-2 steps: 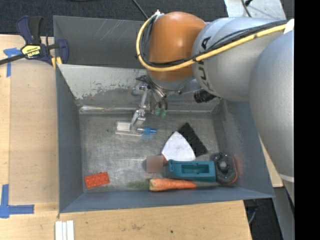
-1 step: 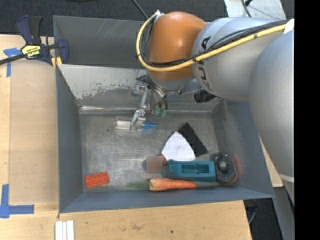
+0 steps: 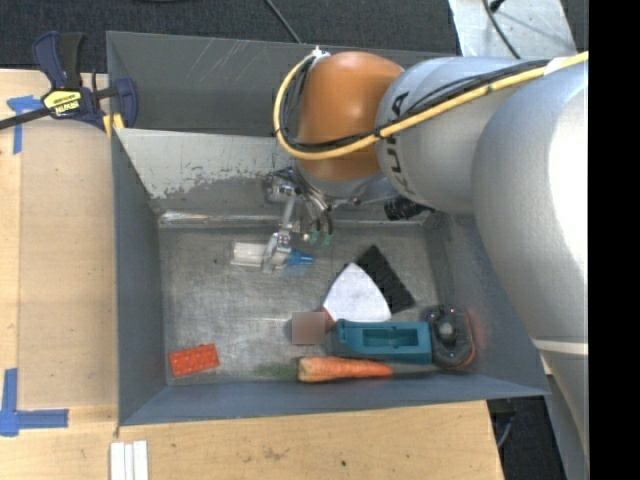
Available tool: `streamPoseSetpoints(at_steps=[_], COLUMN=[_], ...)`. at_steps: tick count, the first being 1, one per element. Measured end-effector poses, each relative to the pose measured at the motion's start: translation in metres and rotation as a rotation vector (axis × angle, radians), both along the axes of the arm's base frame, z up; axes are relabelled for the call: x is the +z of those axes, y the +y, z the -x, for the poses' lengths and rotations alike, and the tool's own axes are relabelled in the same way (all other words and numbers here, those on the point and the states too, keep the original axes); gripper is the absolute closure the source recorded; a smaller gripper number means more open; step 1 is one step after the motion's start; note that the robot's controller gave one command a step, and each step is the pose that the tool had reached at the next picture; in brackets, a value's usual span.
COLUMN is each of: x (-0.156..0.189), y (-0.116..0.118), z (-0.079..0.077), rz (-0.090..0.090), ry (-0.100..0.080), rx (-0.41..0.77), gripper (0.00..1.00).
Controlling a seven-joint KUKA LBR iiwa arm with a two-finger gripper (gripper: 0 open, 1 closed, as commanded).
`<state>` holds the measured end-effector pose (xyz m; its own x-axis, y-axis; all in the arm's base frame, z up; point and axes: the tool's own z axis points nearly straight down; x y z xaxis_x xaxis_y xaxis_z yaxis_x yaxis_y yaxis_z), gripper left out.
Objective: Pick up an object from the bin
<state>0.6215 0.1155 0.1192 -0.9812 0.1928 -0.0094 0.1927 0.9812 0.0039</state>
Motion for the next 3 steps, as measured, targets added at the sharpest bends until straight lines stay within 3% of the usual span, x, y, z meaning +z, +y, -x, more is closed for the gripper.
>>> streamPoseSetpoints(at_steps=[1, 2, 3], x=[-0.036, -0.041, -0.041], y=[-0.016, -0.019, -0.03], z=[0.012, 0.014, -0.01], rz=[0.002, 0.002, 0.004], ry=[0.011, 0.011, -0.012], rx=[-0.126, -0.163, 0.01], gripper=[0.0, 0.0, 1.0])
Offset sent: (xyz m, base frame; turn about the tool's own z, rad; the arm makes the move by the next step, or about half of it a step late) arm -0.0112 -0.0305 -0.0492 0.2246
